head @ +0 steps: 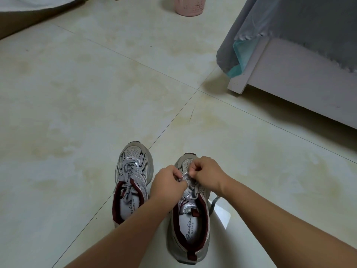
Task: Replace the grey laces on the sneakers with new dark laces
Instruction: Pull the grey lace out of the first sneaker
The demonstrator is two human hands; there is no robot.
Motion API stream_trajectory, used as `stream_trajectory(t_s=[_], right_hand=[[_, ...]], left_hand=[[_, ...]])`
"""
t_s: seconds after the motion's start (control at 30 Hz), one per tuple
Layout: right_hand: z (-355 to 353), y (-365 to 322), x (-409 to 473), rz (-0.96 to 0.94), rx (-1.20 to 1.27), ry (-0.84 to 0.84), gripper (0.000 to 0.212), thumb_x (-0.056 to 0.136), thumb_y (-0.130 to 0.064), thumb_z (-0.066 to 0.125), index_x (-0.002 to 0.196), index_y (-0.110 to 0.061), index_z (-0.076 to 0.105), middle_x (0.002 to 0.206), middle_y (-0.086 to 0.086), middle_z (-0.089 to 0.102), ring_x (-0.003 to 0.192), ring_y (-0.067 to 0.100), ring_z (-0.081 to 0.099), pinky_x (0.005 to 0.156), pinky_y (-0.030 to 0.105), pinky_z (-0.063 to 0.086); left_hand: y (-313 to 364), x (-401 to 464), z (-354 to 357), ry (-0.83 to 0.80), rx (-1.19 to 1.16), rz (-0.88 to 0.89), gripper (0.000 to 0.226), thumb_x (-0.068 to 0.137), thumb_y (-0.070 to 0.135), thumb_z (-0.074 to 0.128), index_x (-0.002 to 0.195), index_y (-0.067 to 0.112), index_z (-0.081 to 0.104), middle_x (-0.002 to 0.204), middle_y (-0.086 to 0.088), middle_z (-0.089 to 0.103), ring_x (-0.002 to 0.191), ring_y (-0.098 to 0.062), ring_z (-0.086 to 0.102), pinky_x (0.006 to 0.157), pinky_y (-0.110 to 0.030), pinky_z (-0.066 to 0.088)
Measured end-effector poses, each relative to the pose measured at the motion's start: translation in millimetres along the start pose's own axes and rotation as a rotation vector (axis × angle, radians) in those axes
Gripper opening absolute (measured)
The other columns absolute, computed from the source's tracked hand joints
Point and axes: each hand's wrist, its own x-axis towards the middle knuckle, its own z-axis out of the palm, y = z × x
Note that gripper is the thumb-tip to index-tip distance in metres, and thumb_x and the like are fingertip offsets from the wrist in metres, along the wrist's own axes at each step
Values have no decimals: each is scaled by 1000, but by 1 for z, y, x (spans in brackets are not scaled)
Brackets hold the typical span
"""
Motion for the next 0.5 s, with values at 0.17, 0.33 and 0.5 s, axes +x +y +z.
stream_trajectory(t_s=[0.17, 0.33, 0.5], right_hand=[[-8, 9, -4, 61, 360, -14, 39, 82, 14, 42, 55, -13, 46, 55, 0, 42, 52, 11, 36, 49, 19, 34], [-10, 13, -3, 72, 618, -81, 40, 86, 17, 39, 57, -10, 44, 47, -3, 43, 52, 12, 37, 48, 16, 33], [-8, 11, -4, 30, 432, -115, 39, 85, 13, 41, 56, -13, 45, 54, -1, 41, 54, 11, 34, 53, 20, 30]], left_hand=[[5, -2, 1, -18, 23, 18, 22, 77, 13, 62, 70, 29, 48, 74, 5, 58, 52, -10, 46, 55, -24, 39], [7, 0, -3, -21, -11, 30, 24, 75, 10, 62, 68, 28, 48, 78, 0, 60, 53, -12, 47, 52, -24, 38], [3, 2, -5, -67, 125, 94, 17, 79, 11, 59, 88, 25, 54, 86, 0, 54, 64, -13, 47, 61, -26, 39]])
